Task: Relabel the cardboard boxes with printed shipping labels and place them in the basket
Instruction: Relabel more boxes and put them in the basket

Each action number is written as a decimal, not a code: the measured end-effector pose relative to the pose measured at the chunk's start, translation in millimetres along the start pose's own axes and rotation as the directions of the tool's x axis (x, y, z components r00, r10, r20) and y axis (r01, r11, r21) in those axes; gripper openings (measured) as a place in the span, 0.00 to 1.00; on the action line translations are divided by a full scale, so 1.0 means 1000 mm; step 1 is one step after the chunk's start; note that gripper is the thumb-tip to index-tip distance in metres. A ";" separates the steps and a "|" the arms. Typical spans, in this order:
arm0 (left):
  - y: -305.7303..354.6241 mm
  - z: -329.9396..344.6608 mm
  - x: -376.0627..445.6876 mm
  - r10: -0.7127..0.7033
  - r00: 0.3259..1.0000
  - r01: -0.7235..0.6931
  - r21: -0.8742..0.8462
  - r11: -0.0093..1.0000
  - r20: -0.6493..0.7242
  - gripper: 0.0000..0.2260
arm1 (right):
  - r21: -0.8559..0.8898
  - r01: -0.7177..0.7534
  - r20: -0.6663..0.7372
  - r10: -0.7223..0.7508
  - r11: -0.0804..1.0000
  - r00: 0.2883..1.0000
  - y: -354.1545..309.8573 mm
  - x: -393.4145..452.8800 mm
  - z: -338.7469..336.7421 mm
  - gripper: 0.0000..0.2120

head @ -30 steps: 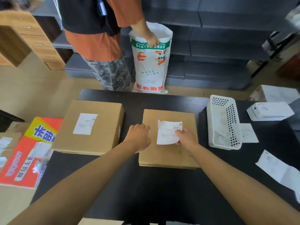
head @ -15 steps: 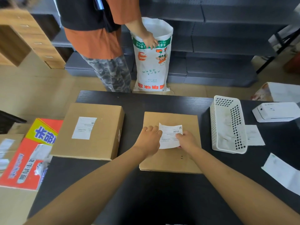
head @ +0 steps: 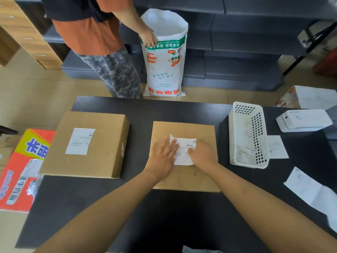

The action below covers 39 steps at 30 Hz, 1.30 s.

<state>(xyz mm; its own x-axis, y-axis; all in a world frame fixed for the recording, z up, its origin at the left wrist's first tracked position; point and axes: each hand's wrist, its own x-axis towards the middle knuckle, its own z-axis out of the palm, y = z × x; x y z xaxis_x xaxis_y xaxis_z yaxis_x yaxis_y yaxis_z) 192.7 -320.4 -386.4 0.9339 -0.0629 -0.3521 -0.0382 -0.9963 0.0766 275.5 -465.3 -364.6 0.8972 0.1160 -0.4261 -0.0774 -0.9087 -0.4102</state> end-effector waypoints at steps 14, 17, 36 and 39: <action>-0.012 0.016 0.002 -0.036 0.994 0.029 -0.065 0.997 -0.105 0.26 | -0.433 0.507 0.139 -0.501 0.745 0.854 0.044 -0.002 0.034 0.34; -0.010 0.015 0.003 -0.055 0.992 0.046 -0.081 0.996 -0.110 0.25 | -0.503 0.486 0.102 -0.510 0.714 0.854 0.047 -0.003 0.035 0.34; -0.004 0.018 0.000 -0.094 0.993 0.090 -0.067 0.994 -0.065 0.25 | -0.474 0.401 0.011 -0.450 0.784 0.893 0.056 0.000 0.035 0.28; -0.005 0.014 0.003 -0.076 0.996 0.074 -0.050 0.996 -0.037 0.25 | -0.460 0.403 0.031 -0.439 0.791 0.898 0.058 0.002 0.035 0.28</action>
<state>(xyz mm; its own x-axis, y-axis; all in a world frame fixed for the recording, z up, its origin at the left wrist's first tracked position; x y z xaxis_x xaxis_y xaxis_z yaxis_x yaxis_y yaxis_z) 190.5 -316.8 -400.7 0.9467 0.0153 -0.3219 0.0490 -0.9941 0.0967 258.1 -503.4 -417.1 0.8259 0.5158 -0.2276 0.5003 -0.8567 -0.1258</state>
